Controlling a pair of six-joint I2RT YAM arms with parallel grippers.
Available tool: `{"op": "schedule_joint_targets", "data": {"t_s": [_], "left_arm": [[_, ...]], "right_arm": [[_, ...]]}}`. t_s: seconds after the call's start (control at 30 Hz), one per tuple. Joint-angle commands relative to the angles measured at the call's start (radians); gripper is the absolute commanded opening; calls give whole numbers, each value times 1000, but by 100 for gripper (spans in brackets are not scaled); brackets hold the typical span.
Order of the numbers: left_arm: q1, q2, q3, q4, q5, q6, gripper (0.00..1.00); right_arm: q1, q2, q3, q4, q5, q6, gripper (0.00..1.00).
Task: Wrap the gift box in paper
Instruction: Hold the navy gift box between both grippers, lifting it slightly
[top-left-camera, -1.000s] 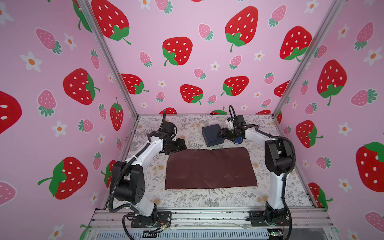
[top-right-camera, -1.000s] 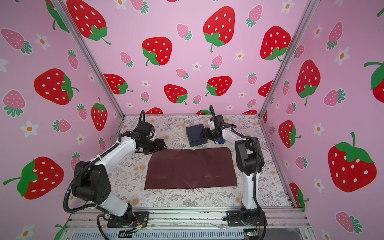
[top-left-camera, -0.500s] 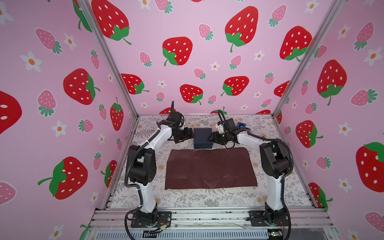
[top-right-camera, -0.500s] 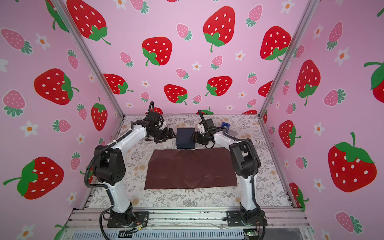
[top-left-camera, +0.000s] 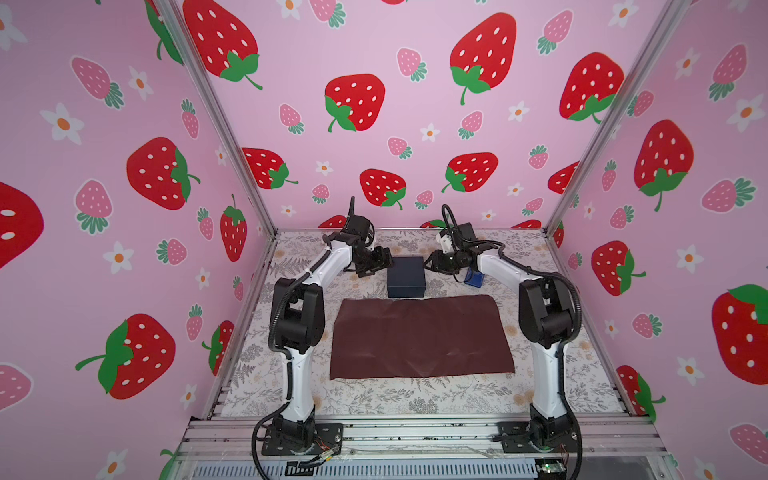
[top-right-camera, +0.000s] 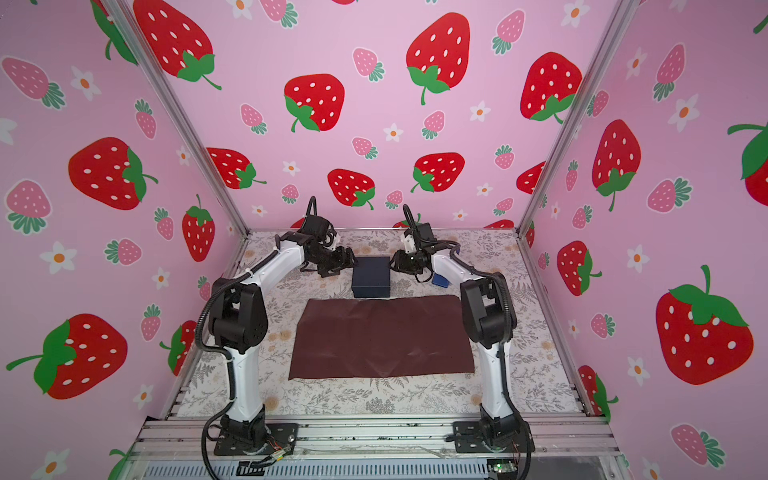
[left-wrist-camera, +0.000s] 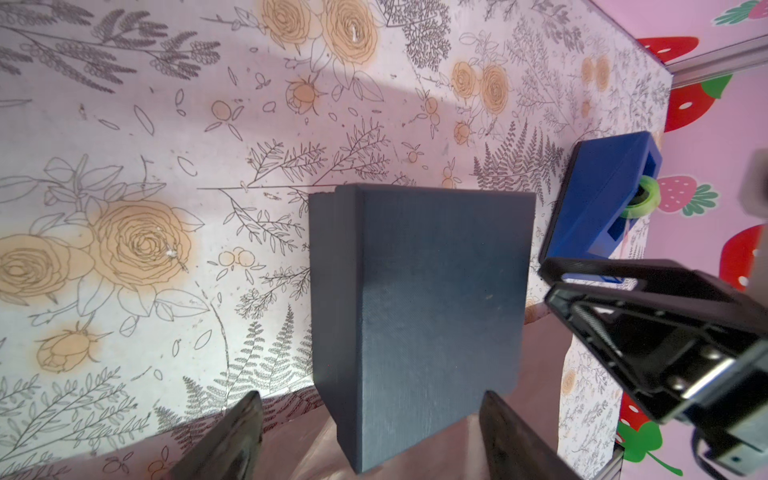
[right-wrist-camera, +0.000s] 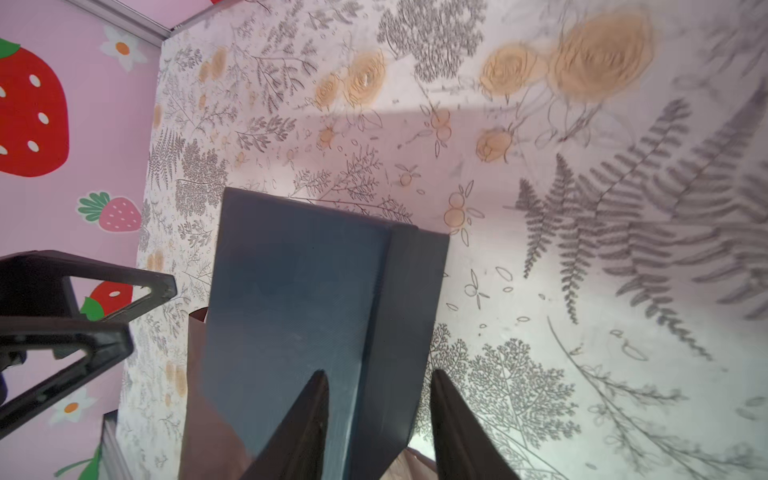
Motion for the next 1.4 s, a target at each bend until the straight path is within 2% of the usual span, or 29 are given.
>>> {"op": "schedule_joint_targets", "data": {"t_s": [0.0,0.23,0.37,0.67,1.13,1.37], "left_arm": [[6,9,44,-21,26,1,82],[8,30,48,-26,42,7,81],[8,38,38,-23,46,8,81],[8,38,-10,18,64,-13,80],[9,52,-48,96,148,-54,89],[9,91,-66,162,236,-100,96]], "right_arm": [[5,22,17,-41,-36,-16,39],[5,29,13,-60,-11,-28,33],[8,27,7,-39,-47,-28,31],[4,28,6,-142,142,-71,26],[-5,-2,-40,-123,134,-69,26],[-10,-2,-40,-126,128,-68,25]]}}
